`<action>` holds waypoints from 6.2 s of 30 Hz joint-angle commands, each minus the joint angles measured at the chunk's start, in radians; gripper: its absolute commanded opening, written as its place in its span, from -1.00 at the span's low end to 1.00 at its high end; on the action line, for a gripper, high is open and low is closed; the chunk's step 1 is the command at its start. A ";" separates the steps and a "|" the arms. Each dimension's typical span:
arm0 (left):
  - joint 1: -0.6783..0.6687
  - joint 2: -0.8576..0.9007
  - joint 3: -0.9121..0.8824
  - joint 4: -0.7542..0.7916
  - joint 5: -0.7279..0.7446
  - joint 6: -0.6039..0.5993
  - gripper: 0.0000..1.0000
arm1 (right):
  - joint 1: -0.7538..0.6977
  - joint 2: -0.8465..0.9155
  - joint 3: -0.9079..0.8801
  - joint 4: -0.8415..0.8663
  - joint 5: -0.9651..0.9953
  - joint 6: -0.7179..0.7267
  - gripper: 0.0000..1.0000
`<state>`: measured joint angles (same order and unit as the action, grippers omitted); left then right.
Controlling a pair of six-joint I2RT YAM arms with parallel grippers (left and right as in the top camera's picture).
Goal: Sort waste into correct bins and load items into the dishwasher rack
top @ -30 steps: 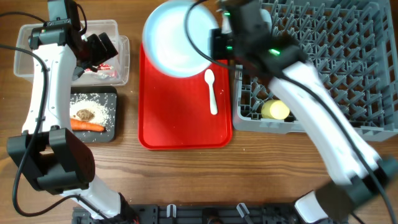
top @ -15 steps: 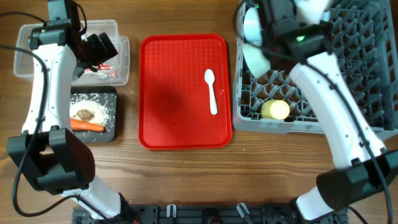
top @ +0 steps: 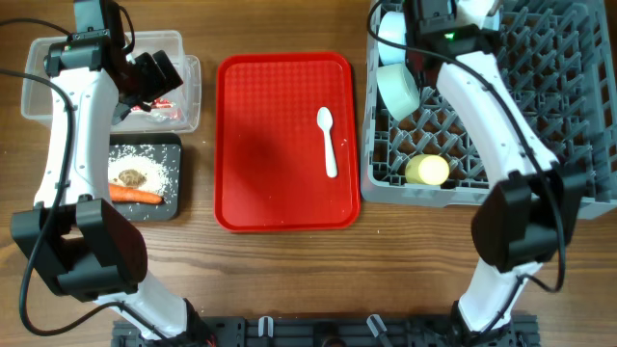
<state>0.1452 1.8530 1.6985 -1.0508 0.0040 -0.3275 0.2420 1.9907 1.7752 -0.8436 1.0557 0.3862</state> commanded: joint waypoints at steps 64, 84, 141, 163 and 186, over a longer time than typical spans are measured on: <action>0.004 -0.024 0.013 0.000 -0.013 0.008 1.00 | 0.251 0.309 -0.012 -0.081 -1.188 -0.047 -0.91; 0.004 -0.024 0.013 0.000 -0.013 0.008 1.00 | 0.229 -0.172 0.041 -0.241 -1.283 -0.222 -0.92; 0.004 -0.024 0.013 0.000 -0.013 0.008 1.00 | 0.179 -0.906 -0.369 -0.084 -1.246 -0.189 0.99; 0.004 -0.024 0.013 0.000 -0.013 0.008 1.00 | 0.179 -0.800 -0.370 -0.040 -1.246 -0.308 0.99; 0.004 -0.024 0.013 0.000 -0.013 0.008 1.00 | -0.129 -1.441 -1.292 0.674 -1.135 -0.341 0.99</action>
<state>0.1452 1.8530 1.6989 -1.0512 0.0040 -0.3275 0.1867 0.6933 0.6212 -0.1749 -0.0299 0.0574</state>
